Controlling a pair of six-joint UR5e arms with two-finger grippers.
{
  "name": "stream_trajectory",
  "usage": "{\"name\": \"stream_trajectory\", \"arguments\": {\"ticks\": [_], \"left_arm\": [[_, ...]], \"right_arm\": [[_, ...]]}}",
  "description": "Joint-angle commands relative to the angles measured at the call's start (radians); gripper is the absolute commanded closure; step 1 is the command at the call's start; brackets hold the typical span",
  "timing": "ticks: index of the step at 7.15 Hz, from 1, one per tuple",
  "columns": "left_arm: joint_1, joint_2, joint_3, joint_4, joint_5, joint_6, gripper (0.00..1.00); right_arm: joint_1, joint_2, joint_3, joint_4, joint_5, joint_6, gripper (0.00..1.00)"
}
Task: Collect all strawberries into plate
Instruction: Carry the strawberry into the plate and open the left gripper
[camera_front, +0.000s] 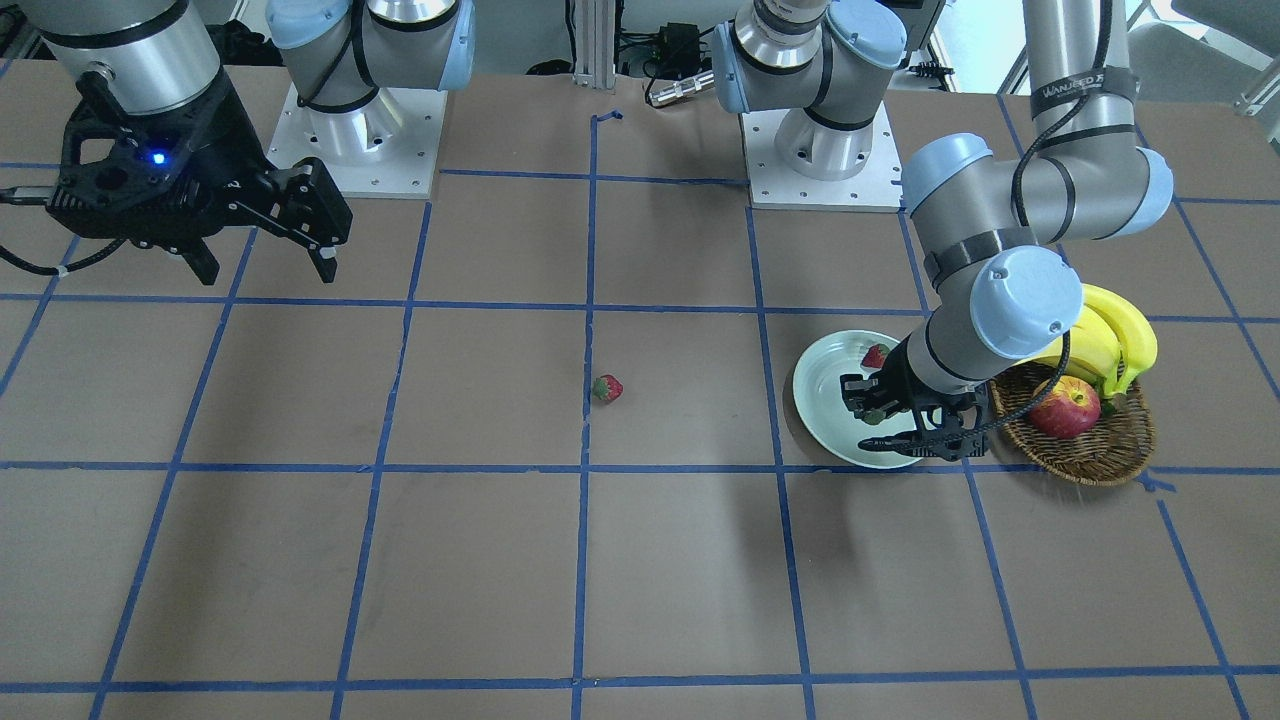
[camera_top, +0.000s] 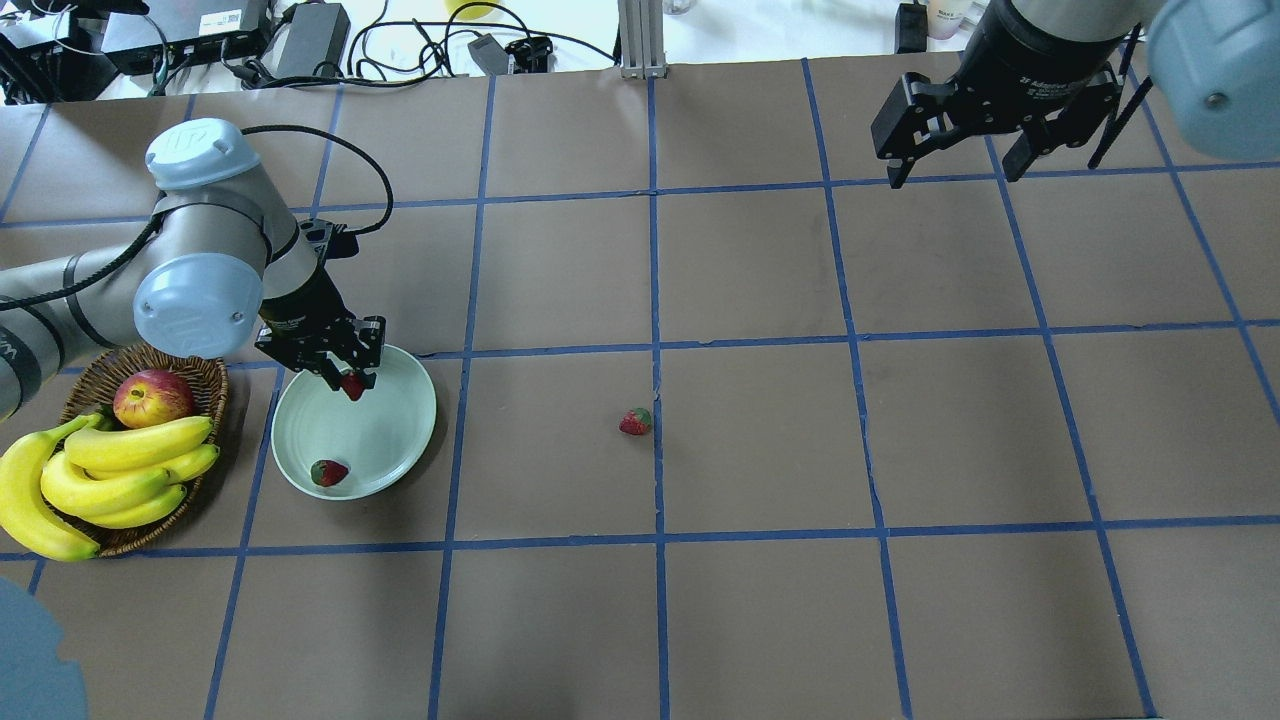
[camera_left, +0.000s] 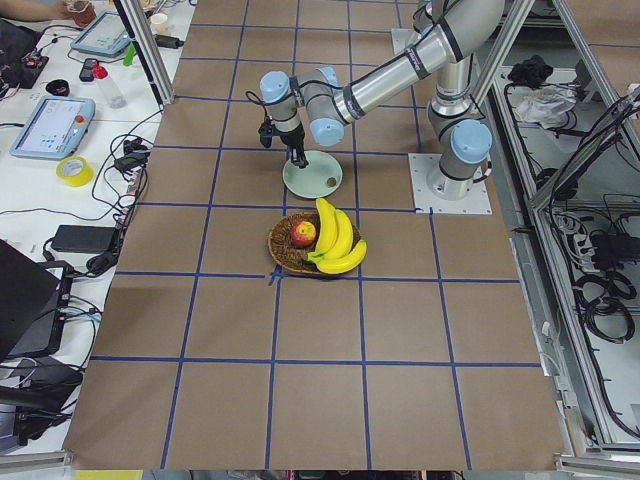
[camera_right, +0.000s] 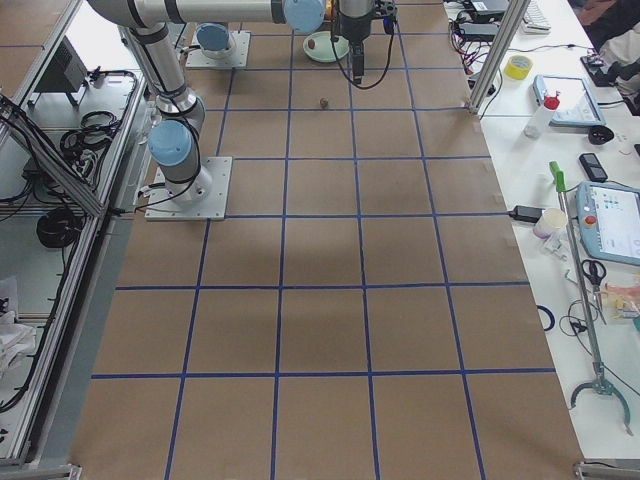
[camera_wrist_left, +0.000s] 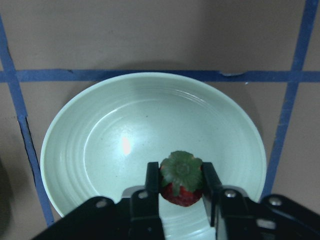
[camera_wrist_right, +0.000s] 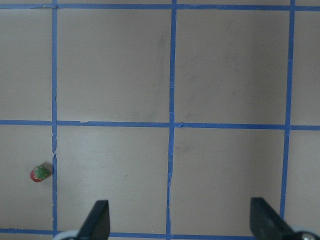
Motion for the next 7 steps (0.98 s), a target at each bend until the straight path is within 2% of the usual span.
{"name": "stream_trajectory", "arguments": {"ticks": [1,2,4,5,7], "left_arm": [[0.003,0.012,-0.001,-0.001,-0.001,0.0,0.0],[-0.016,0.023,0.016,0.001,-0.018,-0.015,0.0],[-0.102,0.028,0.051,0.001,-0.163,-0.14,0.0],[-0.172,0.026,0.051,0.017,-0.182,-0.244,0.0],[-0.335,-0.006,0.042,0.15,-0.19,-0.427,0.0]], "right_arm": [[0.0,0.0,0.0,-0.001,0.0,-0.001,0.0],[0.0,0.002,0.0,-0.001,0.0,0.0,0.0],[0.0,0.0,0.0,-0.001,0.0,0.0,0.0],[0.0,0.0,0.0,0.0,-0.002,0.0,0.0],[0.0,0.002,0.0,0.0,0.0,0.0,0.0]]}}
